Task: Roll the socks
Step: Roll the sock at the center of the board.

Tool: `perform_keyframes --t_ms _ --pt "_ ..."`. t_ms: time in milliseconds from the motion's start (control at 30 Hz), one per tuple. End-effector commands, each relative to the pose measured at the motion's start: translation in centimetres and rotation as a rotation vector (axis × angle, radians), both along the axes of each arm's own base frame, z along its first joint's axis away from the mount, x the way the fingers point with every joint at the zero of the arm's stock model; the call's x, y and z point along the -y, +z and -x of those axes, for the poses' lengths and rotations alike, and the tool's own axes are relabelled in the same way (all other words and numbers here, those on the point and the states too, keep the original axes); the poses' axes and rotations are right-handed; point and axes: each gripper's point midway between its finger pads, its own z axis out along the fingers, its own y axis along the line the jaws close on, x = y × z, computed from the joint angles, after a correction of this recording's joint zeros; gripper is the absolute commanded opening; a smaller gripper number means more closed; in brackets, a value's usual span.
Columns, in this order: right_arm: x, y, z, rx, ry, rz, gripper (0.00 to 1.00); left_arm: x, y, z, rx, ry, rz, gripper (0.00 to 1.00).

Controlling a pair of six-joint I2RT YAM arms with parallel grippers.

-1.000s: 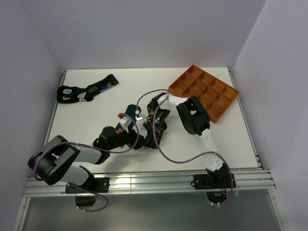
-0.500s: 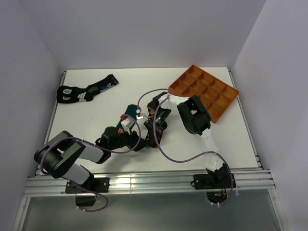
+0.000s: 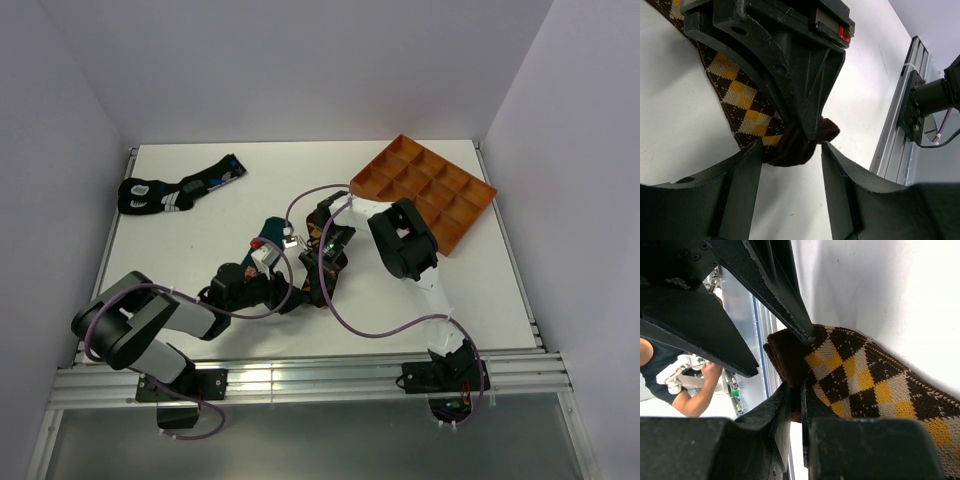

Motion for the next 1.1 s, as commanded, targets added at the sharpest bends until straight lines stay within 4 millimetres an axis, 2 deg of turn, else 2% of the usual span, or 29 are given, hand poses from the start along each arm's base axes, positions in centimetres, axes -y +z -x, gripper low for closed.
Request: perform_keyframes --t_ms 0,300,667,800,900,1067 --pt "0.5 1.4 0.5 -0.074 -0.011 0.030 0.13 1.1 1.7 -0.3 0.066 -0.045 0.042 0.56" --pt "0.6 1.3 0.5 -0.074 -0.009 0.034 0.13 1.1 1.2 -0.9 0.053 -0.021 0.024 0.51" --pt "0.5 1.4 0.2 -0.053 -0.020 0.034 0.13 1.3 0.6 -1.4 0.032 -0.006 -0.002 0.27" --pt "0.4 1.4 0.1 -0.049 -0.023 0.033 0.13 1.3 0.6 -1.1 0.031 -0.013 -0.001 0.31" --pt "0.4 1.3 0.1 -0.047 -0.023 0.035 0.13 1.3 0.8 -1.0 0.036 -0.013 0.004 0.43" --pt "0.5 1.4 0.2 -0.052 -0.025 0.036 0.13 1.0 0.8 -0.8 0.042 -0.004 0.004 0.43"
